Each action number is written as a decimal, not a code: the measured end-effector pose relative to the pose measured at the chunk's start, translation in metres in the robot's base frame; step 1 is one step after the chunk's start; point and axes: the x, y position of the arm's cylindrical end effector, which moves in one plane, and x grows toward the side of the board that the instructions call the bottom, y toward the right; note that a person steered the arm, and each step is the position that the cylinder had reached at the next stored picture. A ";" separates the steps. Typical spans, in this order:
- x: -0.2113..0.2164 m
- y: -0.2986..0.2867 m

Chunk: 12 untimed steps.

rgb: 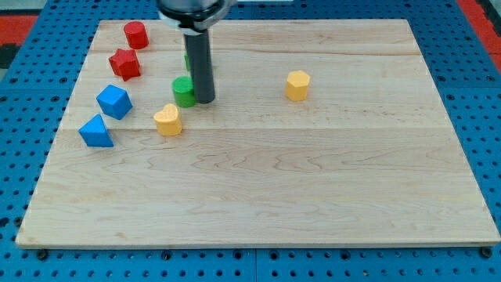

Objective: Place the yellow hexagon to the top right of the red circle

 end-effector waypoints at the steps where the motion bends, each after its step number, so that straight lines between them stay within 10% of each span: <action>1: 0.000 0.012; 4: -0.007 0.168; 6: -0.077 0.104; 11: -0.153 0.193; 12: -0.160 0.123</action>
